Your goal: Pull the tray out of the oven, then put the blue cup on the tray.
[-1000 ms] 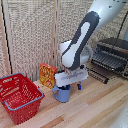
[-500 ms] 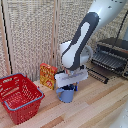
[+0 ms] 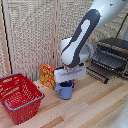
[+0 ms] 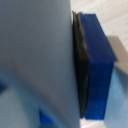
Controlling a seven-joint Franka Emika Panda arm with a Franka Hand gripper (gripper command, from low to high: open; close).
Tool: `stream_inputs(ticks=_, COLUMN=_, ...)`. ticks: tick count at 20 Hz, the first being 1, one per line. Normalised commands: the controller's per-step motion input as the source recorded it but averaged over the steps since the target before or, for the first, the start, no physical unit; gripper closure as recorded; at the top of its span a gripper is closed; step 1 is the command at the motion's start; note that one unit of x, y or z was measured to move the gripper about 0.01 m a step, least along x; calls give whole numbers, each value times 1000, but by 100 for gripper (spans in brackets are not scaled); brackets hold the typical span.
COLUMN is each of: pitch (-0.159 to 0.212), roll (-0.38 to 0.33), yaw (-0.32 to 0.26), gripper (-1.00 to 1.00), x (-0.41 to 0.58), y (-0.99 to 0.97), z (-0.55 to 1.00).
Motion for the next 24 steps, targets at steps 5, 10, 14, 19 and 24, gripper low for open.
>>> stream_inputs(ticks=5, pitch=49, roll=88, yaw=0, gripper=100, x=495, y=-127, z=663)
stream_inputs(ticks=10, pitch=45, roll=32, yaw=-38, gripper=100, x=619, y=0, z=935)
stream_inputs(ticks=14, pitch=33, roll=1, yaw=-63, gripper=100, x=644, y=0, z=978)
stream_inputs(ticks=19, pitch=45, roll=-5, yaw=-88, gripper=100, x=738, y=-31, z=889)
stream_inputs(ticks=24, pitch=105, roll=6, yaw=-106, gripper=100, x=666, y=-362, z=840)
